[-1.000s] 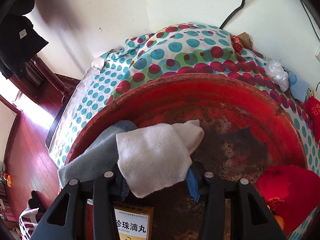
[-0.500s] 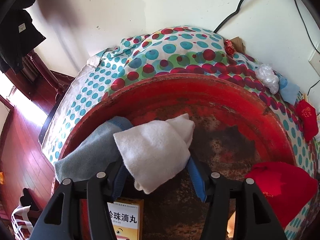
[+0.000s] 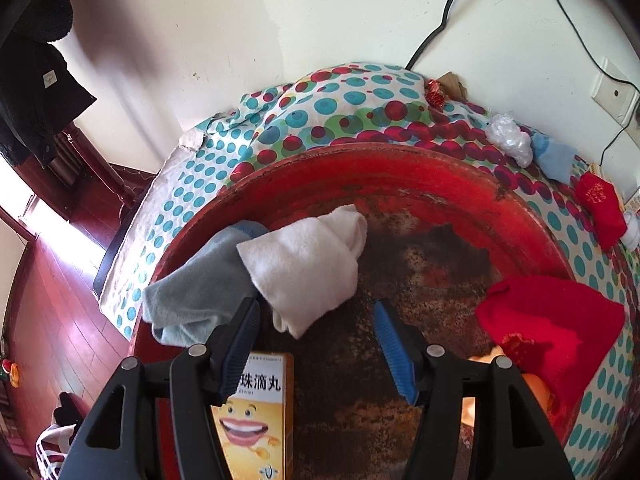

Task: Organize objects
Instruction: 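Carry the white sock into the red tray and open the left gripper, then carry the white sock into the red tray and open the right gripper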

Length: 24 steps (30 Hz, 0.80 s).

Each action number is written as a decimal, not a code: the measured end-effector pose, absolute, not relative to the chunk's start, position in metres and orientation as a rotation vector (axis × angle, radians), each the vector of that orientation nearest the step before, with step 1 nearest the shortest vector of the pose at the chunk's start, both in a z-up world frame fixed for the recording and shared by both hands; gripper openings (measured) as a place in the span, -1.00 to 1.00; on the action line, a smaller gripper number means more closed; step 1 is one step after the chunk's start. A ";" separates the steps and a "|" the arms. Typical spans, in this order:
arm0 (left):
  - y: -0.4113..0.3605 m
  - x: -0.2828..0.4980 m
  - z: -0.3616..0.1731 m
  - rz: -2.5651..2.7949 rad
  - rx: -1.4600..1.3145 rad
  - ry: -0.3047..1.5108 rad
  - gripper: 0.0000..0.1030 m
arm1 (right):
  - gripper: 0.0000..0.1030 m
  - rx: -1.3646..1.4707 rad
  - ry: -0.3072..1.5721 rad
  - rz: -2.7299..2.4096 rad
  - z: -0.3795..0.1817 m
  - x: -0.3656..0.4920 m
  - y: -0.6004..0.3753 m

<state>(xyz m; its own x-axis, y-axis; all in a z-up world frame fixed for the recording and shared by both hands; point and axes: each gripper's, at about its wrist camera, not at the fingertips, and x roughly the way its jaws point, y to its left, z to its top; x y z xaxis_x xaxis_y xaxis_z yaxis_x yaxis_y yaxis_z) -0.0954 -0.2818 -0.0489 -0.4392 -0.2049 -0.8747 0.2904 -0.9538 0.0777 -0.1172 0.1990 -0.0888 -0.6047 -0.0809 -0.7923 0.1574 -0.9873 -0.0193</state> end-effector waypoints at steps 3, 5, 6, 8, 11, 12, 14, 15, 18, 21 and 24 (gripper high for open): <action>-0.276 -0.082 -0.046 -2.457 1.455 0.145 0.19 | 0.17 1.325 0.131 -2.697 -0.089 -0.117 0.199; -0.272 -0.074 -0.045 -2.473 1.448 0.148 0.19 | 0.17 1.325 0.132 -2.698 -0.089 -0.117 0.199; -0.269 -0.070 -0.045 -2.466 1.445 0.136 0.19 | 0.17 1.325 0.133 -2.698 -0.089 -0.117 0.198; -0.264 -0.059 -0.045 -2.472 1.441 0.121 0.19 | 0.18 1.325 0.131 -2.697 -0.089 -0.117 0.198; -0.257 -0.043 -0.045 -2.494 1.429 0.090 0.19 | 0.18 1.325 0.131 -2.696 -0.088 -0.117 0.198; -0.255 -0.037 -0.045 -2.501 1.416 0.070 0.19 | 0.18 1.325 0.130 -2.696 -0.089 -0.117 0.199; -0.250 -0.023 -0.047 -2.499 1.381 0.008 0.19 | 0.18 1.325 0.132 -2.697 -0.089 -0.117 0.199; -0.247 -0.017 -0.048 -2.502 1.367 -0.018 0.19 | 0.18 1.325 0.131 -2.697 -0.088 -0.117 0.199; -0.242 -0.003 -0.051 -2.498 1.337 -0.067 0.19 | 0.18 1.325 0.131 -2.696 -0.088 -0.117 0.198; -0.238 0.011 -0.051 -2.510 1.272 -0.093 0.19 | 0.19 1.326 0.131 -2.696 -0.088 -0.117 0.199; -0.236 0.020 -0.051 -2.534 1.229 -0.067 0.19 | 0.28 1.334 0.123 -2.703 -0.089 -0.119 0.202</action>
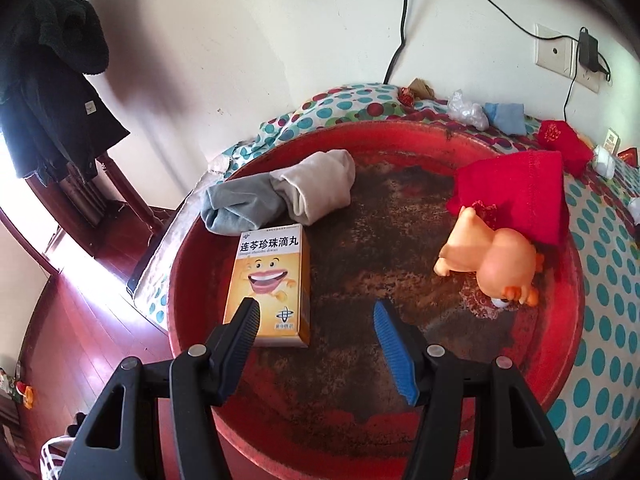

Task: Organize objects
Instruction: 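Carry the white sock into the red tray and open the right gripper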

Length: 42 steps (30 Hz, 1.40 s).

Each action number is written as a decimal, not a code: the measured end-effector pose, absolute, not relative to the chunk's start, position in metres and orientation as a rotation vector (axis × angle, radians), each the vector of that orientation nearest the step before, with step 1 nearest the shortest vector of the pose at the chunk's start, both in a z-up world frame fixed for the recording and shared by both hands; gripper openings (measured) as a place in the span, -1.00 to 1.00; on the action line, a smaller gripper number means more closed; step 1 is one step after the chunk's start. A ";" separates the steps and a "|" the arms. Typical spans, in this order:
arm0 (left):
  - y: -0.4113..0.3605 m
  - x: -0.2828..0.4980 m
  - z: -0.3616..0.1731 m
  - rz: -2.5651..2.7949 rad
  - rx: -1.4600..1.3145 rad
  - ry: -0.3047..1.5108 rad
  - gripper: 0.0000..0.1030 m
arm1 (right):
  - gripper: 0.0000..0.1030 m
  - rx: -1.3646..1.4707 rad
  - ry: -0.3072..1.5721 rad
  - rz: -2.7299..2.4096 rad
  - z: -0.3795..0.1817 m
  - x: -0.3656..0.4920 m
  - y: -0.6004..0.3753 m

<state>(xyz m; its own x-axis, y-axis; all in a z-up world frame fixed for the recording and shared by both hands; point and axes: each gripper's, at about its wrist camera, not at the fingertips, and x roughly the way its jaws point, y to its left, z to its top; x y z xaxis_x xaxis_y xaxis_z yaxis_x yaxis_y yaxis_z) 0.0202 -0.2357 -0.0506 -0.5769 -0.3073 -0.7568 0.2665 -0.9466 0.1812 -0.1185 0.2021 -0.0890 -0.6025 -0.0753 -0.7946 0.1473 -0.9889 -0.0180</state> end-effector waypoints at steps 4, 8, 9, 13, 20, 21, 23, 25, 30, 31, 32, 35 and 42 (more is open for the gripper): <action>-0.237 0.027 -0.051 -2.572 1.218 -0.028 0.19 | 0.37 1.341 0.103 -2.705 -0.090 -0.119 0.207; -0.240 0.028 -0.055 -2.564 1.225 -0.044 0.19 | 0.10 1.324 0.079 -2.710 -0.088 -0.115 0.210; -0.241 0.028 -0.055 -2.563 1.224 -0.050 0.19 | 0.03 1.319 0.073 -2.712 -0.088 -0.114 0.211; -0.244 0.028 -0.056 -2.543 1.214 -0.063 0.19 | -0.47 1.310 0.047 -2.723 -0.086 -0.109 0.211; -0.244 0.028 -0.055 -2.551 1.216 -0.065 0.19 | -0.52 1.326 0.092 -2.755 -0.085 -0.102 0.201; -0.244 0.028 -0.056 -2.554 1.220 -0.058 0.19 | -0.52 1.328 0.088 -2.759 -0.085 -0.101 0.201; -0.245 0.027 -0.056 -2.551 1.225 -0.050 0.19 | -0.54 1.338 0.082 -2.768 -0.085 -0.100 0.200; -0.247 0.027 -0.056 -2.547 1.226 -0.042 0.19 | -0.57 1.350 0.065 -2.768 -0.084 -0.099 0.200; -0.252 0.028 -0.056 -2.552 1.228 0.007 0.19 | -0.61 1.361 0.028 -2.761 -0.081 -0.094 0.197; -0.253 0.027 -0.056 -2.551 1.227 0.015 0.19 | -0.61 1.359 0.025 -2.763 -0.080 -0.093 0.196; -0.254 0.028 -0.056 -2.549 1.223 0.022 0.19 | -0.61 1.359 0.010 -2.758 -0.079 -0.092 0.196; -0.256 0.029 -0.056 -2.544 1.218 0.037 0.19 | -0.61 1.340 -0.007 -2.758 -0.074 -0.088 0.191; -0.264 0.031 -0.054 -2.539 1.215 0.089 0.19 | -0.61 1.299 -0.045 -2.714 -0.061 -0.077 0.173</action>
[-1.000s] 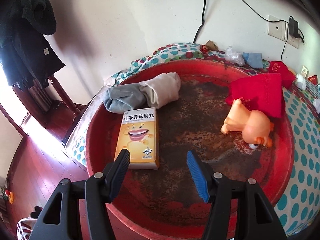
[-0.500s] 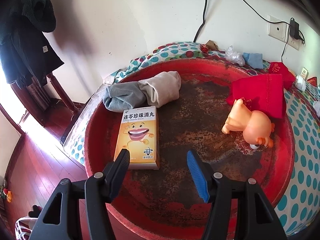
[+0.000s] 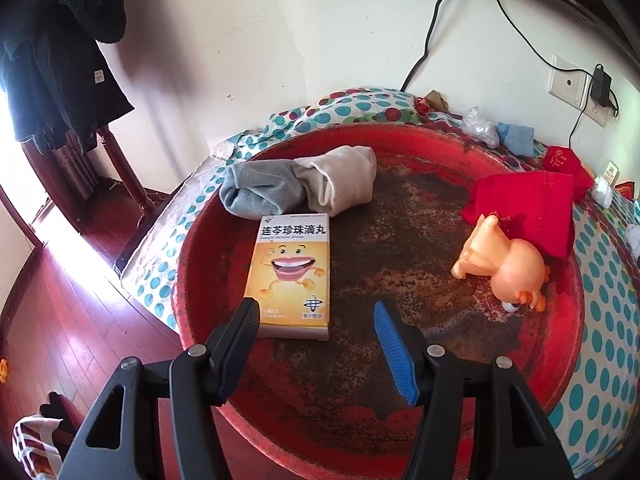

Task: Organize objects
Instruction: 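Carry the white sock into the red tray and open the right gripper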

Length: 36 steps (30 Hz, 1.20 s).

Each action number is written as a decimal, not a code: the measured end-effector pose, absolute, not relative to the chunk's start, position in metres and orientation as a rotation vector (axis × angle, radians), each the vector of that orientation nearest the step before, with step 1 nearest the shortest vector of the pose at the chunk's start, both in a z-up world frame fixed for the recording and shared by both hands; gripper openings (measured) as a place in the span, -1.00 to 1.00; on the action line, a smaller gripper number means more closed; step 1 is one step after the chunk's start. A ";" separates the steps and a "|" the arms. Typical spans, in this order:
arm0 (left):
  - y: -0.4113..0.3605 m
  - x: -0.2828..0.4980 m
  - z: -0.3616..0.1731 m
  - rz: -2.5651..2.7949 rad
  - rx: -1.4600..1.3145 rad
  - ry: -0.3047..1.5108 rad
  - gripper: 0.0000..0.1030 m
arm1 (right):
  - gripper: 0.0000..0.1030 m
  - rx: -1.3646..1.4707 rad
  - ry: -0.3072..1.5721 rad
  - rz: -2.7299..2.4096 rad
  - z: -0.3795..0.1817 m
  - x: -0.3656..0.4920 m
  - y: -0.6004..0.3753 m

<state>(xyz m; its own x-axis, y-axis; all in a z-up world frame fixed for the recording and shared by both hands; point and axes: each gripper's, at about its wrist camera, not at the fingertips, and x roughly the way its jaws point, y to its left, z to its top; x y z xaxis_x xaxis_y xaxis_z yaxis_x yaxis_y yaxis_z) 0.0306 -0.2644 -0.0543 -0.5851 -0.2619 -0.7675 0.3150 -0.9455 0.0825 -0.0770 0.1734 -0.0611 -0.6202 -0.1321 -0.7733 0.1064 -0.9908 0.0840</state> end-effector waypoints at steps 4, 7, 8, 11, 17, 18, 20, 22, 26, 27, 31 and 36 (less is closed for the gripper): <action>-0.271 0.033 -0.051 -2.538 1.196 0.136 0.19 | -0.61 1.278 -0.037 -2.674 -0.056 -0.070 0.157; -0.278 0.037 -0.046 -2.530 1.164 0.173 0.19 | -0.61 1.258 -0.023 -2.637 -0.051 -0.064 0.141; -0.280 0.038 -0.044 -2.526 1.154 0.185 0.19 | -0.61 1.245 -0.015 -2.620 -0.049 -0.062 0.133; -0.288 0.040 -0.042 -2.494 1.120 0.213 0.19 | -0.61 1.208 -0.012 -2.588 -0.039 -0.057 0.117; -0.298 0.042 -0.046 -2.460 1.127 0.268 0.19 | -0.61 1.123 -0.001 -2.522 -0.016 -0.046 0.081; -0.298 0.042 -0.047 -2.453 1.131 0.264 0.19 | -0.61 1.113 -0.004 -2.510 -0.013 -0.044 0.076; -0.297 0.041 -0.048 -2.449 1.138 0.253 0.19 | -0.61 1.087 -0.004 -2.480 -0.006 -0.039 0.063; -0.296 0.041 -0.048 -2.449 1.137 0.246 0.19 | -0.61 1.066 0.012 -2.458 0.000 -0.034 0.051; -0.294 0.041 -0.048 -2.447 1.131 0.226 0.19 | -0.61 1.038 0.030 -2.394 0.007 -0.022 0.027; -0.294 0.041 -0.048 -2.444 1.130 0.226 0.19 | -0.61 1.034 0.035 -2.379 0.008 -0.019 0.022; -0.294 0.041 -0.047 -2.449 1.127 0.267 0.19 | -0.61 1.024 0.063 -2.321 0.008 -0.005 0.002; -0.294 0.042 -0.045 -2.428 1.105 0.255 0.19 | -0.61 1.002 0.133 -2.246 0.008 0.011 -0.027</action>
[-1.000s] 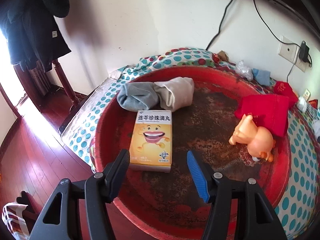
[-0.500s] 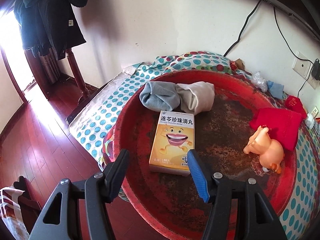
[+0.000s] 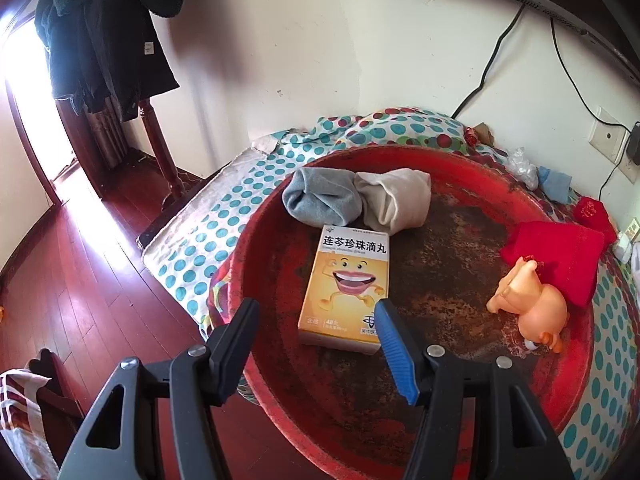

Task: Organize objects
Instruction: 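Carry the white sock into the red tray and open the right gripper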

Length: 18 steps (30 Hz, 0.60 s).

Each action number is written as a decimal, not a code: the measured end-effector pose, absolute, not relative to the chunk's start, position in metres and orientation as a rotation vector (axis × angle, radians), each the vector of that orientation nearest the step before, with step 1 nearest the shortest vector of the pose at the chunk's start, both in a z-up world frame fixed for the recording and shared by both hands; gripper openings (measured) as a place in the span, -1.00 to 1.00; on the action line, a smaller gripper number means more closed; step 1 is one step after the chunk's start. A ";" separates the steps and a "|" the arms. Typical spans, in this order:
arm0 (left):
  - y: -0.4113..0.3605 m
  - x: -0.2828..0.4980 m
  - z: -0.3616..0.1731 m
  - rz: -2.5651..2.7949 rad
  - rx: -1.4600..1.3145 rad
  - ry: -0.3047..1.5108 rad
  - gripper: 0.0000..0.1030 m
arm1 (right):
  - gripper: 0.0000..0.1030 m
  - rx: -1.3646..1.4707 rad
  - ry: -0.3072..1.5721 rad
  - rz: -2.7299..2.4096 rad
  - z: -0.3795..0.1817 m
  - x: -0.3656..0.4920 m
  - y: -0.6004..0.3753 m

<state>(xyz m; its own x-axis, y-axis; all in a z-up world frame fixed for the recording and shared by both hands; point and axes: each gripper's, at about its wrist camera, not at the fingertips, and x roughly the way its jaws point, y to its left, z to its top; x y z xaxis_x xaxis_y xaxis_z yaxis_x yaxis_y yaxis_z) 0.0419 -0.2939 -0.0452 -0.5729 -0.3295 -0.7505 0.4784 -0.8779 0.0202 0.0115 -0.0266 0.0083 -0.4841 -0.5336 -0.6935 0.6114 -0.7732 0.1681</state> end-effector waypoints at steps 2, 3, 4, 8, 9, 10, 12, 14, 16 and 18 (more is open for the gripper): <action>-0.295 0.043 -0.045 -2.433 1.101 0.282 0.19 | -0.61 1.002 0.154 -2.212 0.007 0.014 -0.037; -0.296 0.043 -0.045 -2.430 1.094 0.300 0.19 | -0.61 1.001 0.163 -2.202 0.007 0.016 -0.042; -0.296 0.043 -0.045 -2.435 1.094 0.317 0.19 | -0.61 1.002 0.177 -2.187 0.006 0.018 -0.048; -0.296 0.044 -0.045 -2.435 1.093 0.322 0.19 | -0.61 1.011 0.210 -2.137 -0.001 0.025 -0.069; -0.297 0.043 -0.045 -2.430 1.097 0.321 0.19 | -0.61 1.013 0.221 -2.127 -0.003 0.027 -0.074; -0.298 0.044 -0.045 -2.424 1.095 0.330 0.19 | -0.61 1.022 0.229 -2.111 -0.007 0.029 -0.079; -0.301 0.045 -0.045 -2.428 1.095 0.360 0.19 | -0.61 1.038 0.247 -2.089 -0.013 0.031 -0.087; -0.304 0.045 -0.046 -2.416 1.093 0.381 0.19 | -0.61 1.054 0.268 -2.071 -0.019 0.033 -0.095; -0.306 0.046 -0.046 -2.414 1.087 0.395 0.19 | -0.61 1.067 0.288 -2.057 -0.025 0.034 -0.103; -0.307 0.046 -0.046 -2.410 1.086 0.394 0.19 | -0.61 1.086 0.304 -2.040 -0.030 0.032 -0.109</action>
<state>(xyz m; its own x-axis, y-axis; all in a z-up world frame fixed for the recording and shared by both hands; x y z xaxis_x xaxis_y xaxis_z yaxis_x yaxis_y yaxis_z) 0.0459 -0.3069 -0.0460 -0.5798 -0.2943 -0.7597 0.5207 -0.8511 -0.0677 0.0322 -0.1091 -0.0301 -0.3227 -0.5313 -0.7833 0.7367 -0.6605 0.1446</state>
